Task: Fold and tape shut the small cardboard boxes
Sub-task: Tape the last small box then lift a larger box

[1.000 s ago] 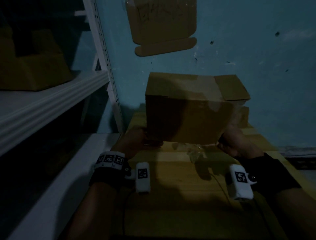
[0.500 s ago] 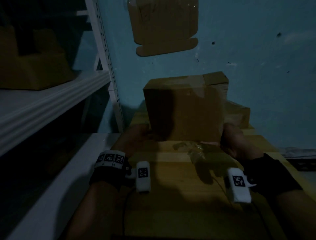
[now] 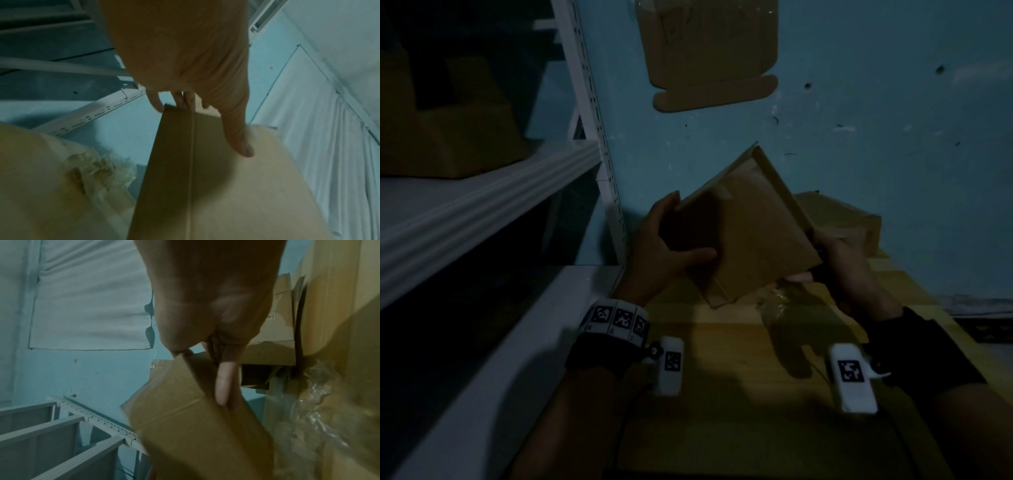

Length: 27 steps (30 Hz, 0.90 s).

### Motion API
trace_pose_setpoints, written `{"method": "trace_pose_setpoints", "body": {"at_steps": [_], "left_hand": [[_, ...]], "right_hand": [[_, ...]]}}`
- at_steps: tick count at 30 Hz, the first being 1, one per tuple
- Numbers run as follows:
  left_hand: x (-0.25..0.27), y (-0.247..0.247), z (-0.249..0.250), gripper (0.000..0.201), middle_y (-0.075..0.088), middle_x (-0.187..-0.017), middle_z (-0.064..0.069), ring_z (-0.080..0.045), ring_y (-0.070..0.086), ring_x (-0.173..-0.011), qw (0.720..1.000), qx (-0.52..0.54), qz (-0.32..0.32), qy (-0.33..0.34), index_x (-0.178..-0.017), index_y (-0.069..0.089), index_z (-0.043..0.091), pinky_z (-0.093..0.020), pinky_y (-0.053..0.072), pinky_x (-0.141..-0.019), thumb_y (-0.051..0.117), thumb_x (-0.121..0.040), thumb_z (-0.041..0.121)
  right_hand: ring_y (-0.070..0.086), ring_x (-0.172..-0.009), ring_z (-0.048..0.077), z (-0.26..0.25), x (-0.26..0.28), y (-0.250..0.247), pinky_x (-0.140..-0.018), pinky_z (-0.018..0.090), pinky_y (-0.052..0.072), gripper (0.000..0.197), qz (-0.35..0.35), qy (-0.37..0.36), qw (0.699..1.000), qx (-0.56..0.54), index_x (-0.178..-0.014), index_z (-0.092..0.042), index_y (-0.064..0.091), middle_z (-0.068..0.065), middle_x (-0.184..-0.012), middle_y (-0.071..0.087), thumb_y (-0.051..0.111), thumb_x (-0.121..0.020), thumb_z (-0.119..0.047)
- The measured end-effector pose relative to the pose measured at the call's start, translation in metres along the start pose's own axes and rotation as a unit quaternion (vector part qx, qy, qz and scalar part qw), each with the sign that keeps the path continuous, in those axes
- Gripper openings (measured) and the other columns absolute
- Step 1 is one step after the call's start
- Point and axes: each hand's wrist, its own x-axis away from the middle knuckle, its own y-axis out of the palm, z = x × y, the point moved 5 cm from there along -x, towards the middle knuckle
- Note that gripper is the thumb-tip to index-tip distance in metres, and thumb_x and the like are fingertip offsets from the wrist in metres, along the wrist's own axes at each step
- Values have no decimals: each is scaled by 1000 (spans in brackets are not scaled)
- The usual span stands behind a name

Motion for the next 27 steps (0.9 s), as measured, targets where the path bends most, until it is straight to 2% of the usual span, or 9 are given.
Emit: {"method": "trace_pose_setpoints", "body": {"at_steps": [5, 8, 12, 15, 17, 19, 21, 24, 27], "left_hand": [[1, -8, 9, 115, 40, -148, 12, -4, 36, -131, 1000, -18, 15, 5, -153, 32, 30, -31, 38, -108, 88, -54, 48], [2, -9, 14, 119, 36, -151, 12, 6, 21, -124, 996, -86, 29, 16, -157, 18, 34, -29, 22, -107, 87, -61, 48], [-1, -11, 5, 131, 29, -157, 9, -10, 20, -140, 993, -117, 29, -3, -156, 0, 43, -47, 17, -117, 80, -56, 72], [-1, -7, 2, 120, 33, -152, 12, 2, 25, -130, 997, -77, 10, -29, -158, 4, 37, -30, 17, -112, 81, -68, 59], [-1, -7, 1, 109, 37, -150, 12, 4, 32, -127, 999, -35, 2, -40, -158, 16, 32, -24, 23, -110, 82, -72, 49], [-1, -7, 0, 100, 53, -141, 11, -1, 49, -126, 999, 4, -9, -43, -150, 37, 30, -31, 42, -108, 83, -66, 57], [1, -8, 0, 91, 63, -128, 13, -3, 60, -117, 997, 47, -17, -57, -141, 50, 28, -30, 53, -97, 83, -61, 57], [3, -7, 2, 73, 69, -121, 5, -12, 66, -112, 990, 111, -29, -80, -130, 60, 22, -34, 56, -93, 87, -67, 44], [4, -7, 1, 72, 67, -125, 0, -16, 65, -114, 982, 154, -29, -104, -134, 56, 17, -33, 57, -92, 81, -69, 35]], "right_hand": [[76, -83, 13, -9, 5, 1, -61, 24, 61, 22, 4, -46, 999, -7, -95, -8, 68, -3, -84, 78, 48, -105, -4], [75, -76, 13, -17, 8, 3, -60, 22, 57, 31, -4, -89, 996, -10, -101, -8, 69, -5, -78, 77, 44, -109, -24], [72, -104, 11, -15, 10, 8, -84, 32, 56, 47, -40, -107, 993, -28, -125, -22, 65, -5, -110, 77, 35, -105, -52], [64, -123, 13, -11, 9, 10, -102, 47, 52, 63, -78, -99, 990, -71, -137, -29, 57, -6, -132, 69, 28, -97, -67], [60, -129, 13, -10, 9, 12, -97, 42, 56, 74, -124, -111, 984, -62, -148, -27, 49, -7, -142, 62, 36, -93, -75], [61, -128, 13, -8, 7, 14, -88, 34, 59, 93, -147, -117, 981, -51, -159, -24, 33, -8, -143, 61, 69, -83, -65], [65, -123, 19, -1, 2, 13, -94, 35, 59, 104, -144, -105, 982, -57, -161, -26, 27, -4, -132, 69, 86, -75, -31], [56, -129, 42, 4, -1, 13, -106, 42, 52, 101, -153, -104, 982, -48, -156, -23, 39, 19, -135, 63, 91, -69, -23], [61, -124, 35, -1, 5, 20, -95, 32, 57, 70, -168, -127, 977, -29, -149, -21, 49, 9, -133, 68, 77, -84, -21]]}}
